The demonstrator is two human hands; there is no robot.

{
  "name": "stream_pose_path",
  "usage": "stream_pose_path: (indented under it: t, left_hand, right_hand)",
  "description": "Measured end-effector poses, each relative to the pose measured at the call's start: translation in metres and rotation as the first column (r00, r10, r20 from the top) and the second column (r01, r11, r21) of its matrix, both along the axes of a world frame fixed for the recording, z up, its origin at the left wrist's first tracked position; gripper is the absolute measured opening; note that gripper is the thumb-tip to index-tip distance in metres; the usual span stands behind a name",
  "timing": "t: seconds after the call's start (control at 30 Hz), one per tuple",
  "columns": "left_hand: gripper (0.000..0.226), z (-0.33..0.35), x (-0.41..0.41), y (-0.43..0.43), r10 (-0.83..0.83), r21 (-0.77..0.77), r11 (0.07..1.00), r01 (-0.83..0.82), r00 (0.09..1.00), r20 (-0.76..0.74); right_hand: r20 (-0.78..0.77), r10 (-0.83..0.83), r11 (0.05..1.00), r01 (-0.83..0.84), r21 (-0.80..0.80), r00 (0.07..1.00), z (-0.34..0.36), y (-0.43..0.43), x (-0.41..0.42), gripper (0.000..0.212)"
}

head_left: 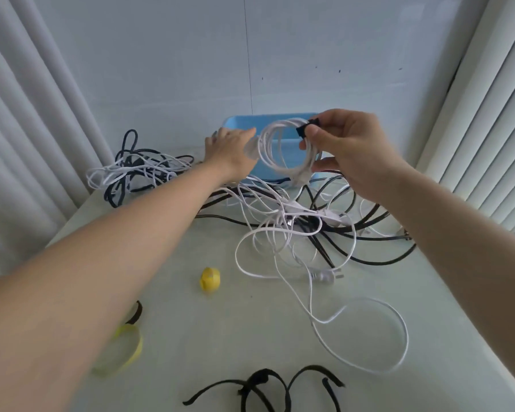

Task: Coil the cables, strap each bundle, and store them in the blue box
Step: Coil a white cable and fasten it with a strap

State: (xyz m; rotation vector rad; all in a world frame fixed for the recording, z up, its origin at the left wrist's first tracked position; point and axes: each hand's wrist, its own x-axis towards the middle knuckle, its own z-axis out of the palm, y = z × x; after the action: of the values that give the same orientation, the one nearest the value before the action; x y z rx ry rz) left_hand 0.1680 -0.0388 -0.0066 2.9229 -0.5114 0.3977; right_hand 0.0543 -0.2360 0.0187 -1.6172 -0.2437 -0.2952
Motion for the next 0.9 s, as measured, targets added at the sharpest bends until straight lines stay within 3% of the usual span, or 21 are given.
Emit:
stream_pose_path:
  t: [0.1, 0.27, 0.43, 0.6, 0.77, 0.9]
  left_hand:
    - [0.027, -0.005, 0.002, -0.002, 0.022, -0.049, 0.999, -0.019, 0.998, 0.065]
    - [0.020, -0.025, -0.013, 0.012, -0.112, -0.158, 0.980, 0.124, 0.990, 0.083]
    - [0.033, -0.037, -0.036, 0.021, -0.170, -0.075, 0.980, 0.182, 0.974, 0.148]
    - [0.029, -0.047, -0.052, 0.025, -0.194, 0.022, 0.981, 0.194, 0.968, 0.160]
    - [0.035, -0.050, -0.055, 0.024, -0.201, 0.016, 0.979, 0.202, 0.959, 0.199]
    - [0.035, -0.056, -0.055, 0.023, -0.201, 0.027, 0.979, 0.201, 0.944, 0.263]
  right_hand:
    - [0.012, -0.031, 0.999, 0.031, 0.030, 0.999, -0.001, 0.002, 0.014, 0.006]
    - [0.031, -0.060, 0.994, 0.057, 0.088, 0.998, -0.001, 0.004, 0.024, 0.005]
    - [0.064, -0.078, 0.991, 0.070, 0.114, 0.995, 0.004, 0.011, 0.024, 0.005]
    - [0.106, -0.116, 0.991, 0.109, 0.071, 0.987, 0.003, 0.014, 0.023, 0.002]
    - [0.047, -0.153, 0.988, 0.154, -0.007, 0.987, -0.004, 0.018, 0.039, 0.008]
    - [-0.103, -0.234, 0.966, 0.220, -0.132, 0.967, -0.022, 0.030, 0.081, 0.011]
